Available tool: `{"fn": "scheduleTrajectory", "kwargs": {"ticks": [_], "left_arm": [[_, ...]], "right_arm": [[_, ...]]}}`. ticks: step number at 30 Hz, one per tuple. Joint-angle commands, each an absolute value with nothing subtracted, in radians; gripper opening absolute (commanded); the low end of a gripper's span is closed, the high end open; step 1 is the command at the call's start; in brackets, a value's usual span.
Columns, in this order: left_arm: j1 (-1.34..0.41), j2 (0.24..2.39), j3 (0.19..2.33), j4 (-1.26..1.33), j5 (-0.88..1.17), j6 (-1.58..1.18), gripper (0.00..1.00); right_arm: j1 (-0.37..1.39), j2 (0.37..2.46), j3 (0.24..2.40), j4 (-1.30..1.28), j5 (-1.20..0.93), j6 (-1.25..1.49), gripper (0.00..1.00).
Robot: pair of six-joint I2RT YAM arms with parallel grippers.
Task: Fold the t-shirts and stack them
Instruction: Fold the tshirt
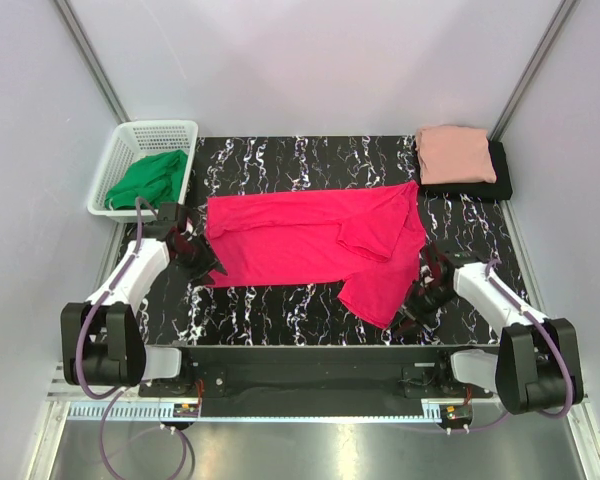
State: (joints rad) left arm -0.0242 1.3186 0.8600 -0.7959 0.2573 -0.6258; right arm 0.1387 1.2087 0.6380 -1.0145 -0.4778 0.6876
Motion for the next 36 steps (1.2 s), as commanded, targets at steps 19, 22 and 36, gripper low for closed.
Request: {"fn": "scheduleTrajectory", "kwargs": {"ticks": [19,22,36], "left_arm": [[-0.008,1.327,0.934,-0.816,0.284,-0.588,0.42],[-0.005,1.339,0.937,-0.818,0.285,-0.583,0.42],[-0.002,1.341,0.937,-0.815,0.275,-0.578,0.41]], "right_arm": [[0.178,1.361,0.629,-0.839,-0.46,0.778,0.34],[0.179,1.38,0.641,-0.833,-0.46,0.779,0.34],[0.186,1.419,0.646,-0.831,-0.436,0.778,0.35]]}}
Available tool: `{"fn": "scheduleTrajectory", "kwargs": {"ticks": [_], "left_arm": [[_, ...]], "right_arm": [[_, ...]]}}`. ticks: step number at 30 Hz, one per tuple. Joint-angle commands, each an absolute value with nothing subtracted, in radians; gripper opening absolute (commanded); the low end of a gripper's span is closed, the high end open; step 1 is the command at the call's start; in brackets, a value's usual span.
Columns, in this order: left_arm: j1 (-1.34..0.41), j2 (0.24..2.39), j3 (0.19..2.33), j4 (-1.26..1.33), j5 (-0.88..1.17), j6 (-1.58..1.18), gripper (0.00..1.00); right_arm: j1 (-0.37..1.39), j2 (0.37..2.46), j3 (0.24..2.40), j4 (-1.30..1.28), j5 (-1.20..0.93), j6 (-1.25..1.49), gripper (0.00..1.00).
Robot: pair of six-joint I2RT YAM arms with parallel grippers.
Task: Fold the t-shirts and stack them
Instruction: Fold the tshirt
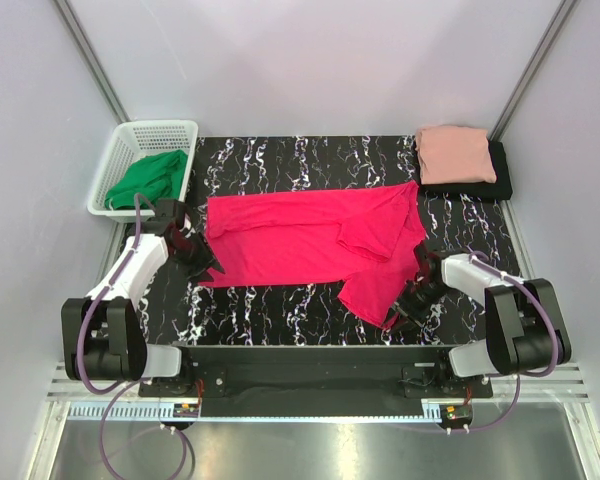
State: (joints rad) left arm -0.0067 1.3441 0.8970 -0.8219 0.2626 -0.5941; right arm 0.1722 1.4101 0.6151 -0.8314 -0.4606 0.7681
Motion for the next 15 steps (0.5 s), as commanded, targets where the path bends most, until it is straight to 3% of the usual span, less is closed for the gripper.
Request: {"fn": "scheduleTrajectory", "kwargs": {"ticks": [1,15], "left_arm": [[-0.002,1.341,0.937,-0.815,0.273,-0.58,0.41],[0.02,1.356,0.95,-0.816,0.278,-0.571,0.41]], "right_arm": [[0.187,1.419,0.647,-0.833,-0.434,0.778,0.35],[0.193,1.463,0.667,-0.825,-0.416,0.782,0.35]]}}
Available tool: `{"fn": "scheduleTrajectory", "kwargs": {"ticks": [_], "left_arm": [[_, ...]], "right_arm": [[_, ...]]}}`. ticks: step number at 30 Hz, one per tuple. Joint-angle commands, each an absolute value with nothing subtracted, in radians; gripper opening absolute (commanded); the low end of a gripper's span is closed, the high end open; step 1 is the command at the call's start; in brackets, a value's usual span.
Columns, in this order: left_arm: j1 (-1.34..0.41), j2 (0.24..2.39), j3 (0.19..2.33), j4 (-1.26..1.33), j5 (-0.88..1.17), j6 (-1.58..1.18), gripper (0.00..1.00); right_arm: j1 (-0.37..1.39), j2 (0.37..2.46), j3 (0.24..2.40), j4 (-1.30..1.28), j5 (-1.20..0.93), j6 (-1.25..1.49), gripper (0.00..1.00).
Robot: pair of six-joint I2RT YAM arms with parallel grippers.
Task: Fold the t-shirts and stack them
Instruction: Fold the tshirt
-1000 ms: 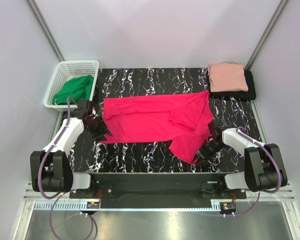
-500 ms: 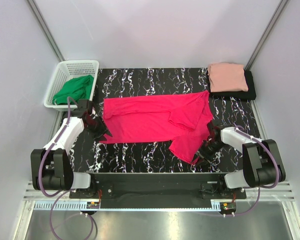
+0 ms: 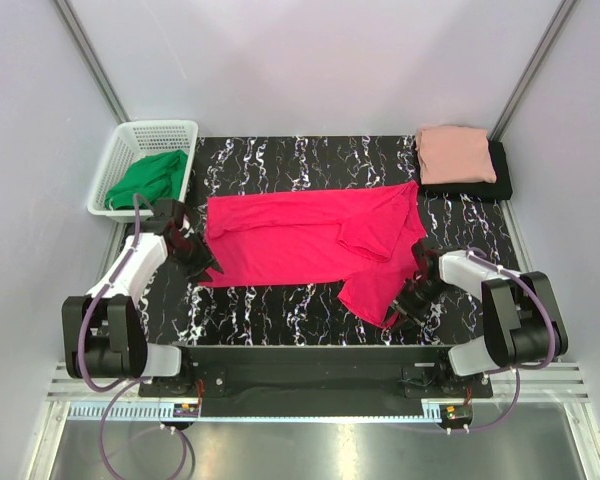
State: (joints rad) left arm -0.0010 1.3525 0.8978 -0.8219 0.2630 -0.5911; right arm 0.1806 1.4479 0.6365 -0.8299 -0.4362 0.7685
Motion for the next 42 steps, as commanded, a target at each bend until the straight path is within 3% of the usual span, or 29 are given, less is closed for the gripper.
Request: {"fn": "scheduleTrajectory", "kwargs": {"ticks": [1,13,20,32,41,42], "left_arm": [[0.021,1.356,0.953,-0.816,0.279,-0.569,0.41],[0.028,1.368,0.957,-0.815,0.284,-0.561,0.41],[0.031,1.368,0.954,-0.815,0.281,-0.557,0.41],[0.034,1.37,0.956,-0.815,0.285,-0.554,0.41],[0.035,1.374,0.956,-0.813,0.293,-0.554,0.41],[0.037,1.374,0.956,-0.811,0.291,-0.554,0.41]], "right_arm": [[0.193,1.465,0.666,-0.822,-0.417,0.784,0.35],[0.206,1.471,0.664,-0.813,-0.42,0.801,0.35],[0.213,1.48,0.658,-0.813,-0.402,0.808,0.27],[0.241,1.512,0.681,-0.821,-0.365,0.831,0.26],[0.258,1.507,0.716,-0.864,-0.365,0.828,0.36],[0.258,1.499,0.716,-0.868,-0.365,0.827,0.45]]}}
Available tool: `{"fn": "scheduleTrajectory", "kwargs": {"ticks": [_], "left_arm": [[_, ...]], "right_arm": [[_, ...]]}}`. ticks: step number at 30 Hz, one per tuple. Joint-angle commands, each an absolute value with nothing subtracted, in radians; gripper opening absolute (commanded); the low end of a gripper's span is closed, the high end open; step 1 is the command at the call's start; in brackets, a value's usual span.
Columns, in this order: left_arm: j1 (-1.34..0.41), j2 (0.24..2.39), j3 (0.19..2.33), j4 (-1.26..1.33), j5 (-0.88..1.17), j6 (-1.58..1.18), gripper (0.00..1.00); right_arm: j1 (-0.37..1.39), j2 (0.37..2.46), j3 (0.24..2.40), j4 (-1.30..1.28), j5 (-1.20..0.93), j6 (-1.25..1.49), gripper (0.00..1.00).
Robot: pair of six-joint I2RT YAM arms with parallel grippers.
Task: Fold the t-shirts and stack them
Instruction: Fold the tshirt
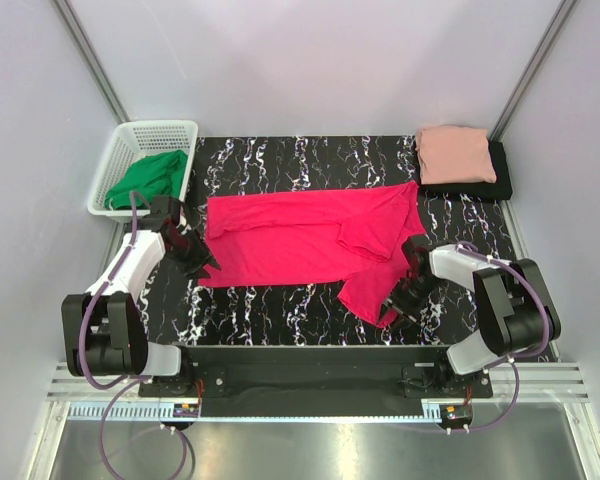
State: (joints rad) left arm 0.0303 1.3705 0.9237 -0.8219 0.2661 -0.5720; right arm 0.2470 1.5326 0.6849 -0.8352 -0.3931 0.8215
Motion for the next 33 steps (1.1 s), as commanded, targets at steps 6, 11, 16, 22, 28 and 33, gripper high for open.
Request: {"fn": "scheduleTrajectory", "kwargs": {"ticks": [6,11,16,22,28,33], "left_arm": [[0.038,1.381,0.945,-0.802,0.299,-0.554,0.41],[0.037,1.379,0.943,-0.801,0.298,-0.551,0.4],[0.041,1.376,0.945,-0.802,0.298,-0.548,0.4],[0.046,1.376,0.946,-0.802,0.299,-0.548,0.4],[0.049,1.373,0.946,-0.802,0.299,-0.548,0.4],[0.054,1.365,0.946,-0.804,0.296,-0.548,0.4]], "right_arm": [[0.258,1.474,0.703,-0.897,-0.359,0.83,0.4],[0.258,1.462,0.686,-0.897,-0.353,0.848,0.42],[0.258,1.493,0.678,-0.885,-0.35,0.842,0.42],[0.259,1.509,0.678,-0.87,-0.344,0.854,0.41],[0.265,1.534,0.687,-0.854,-0.339,0.864,0.28],[0.275,1.546,0.699,-0.857,-0.324,0.865,0.27]]}}
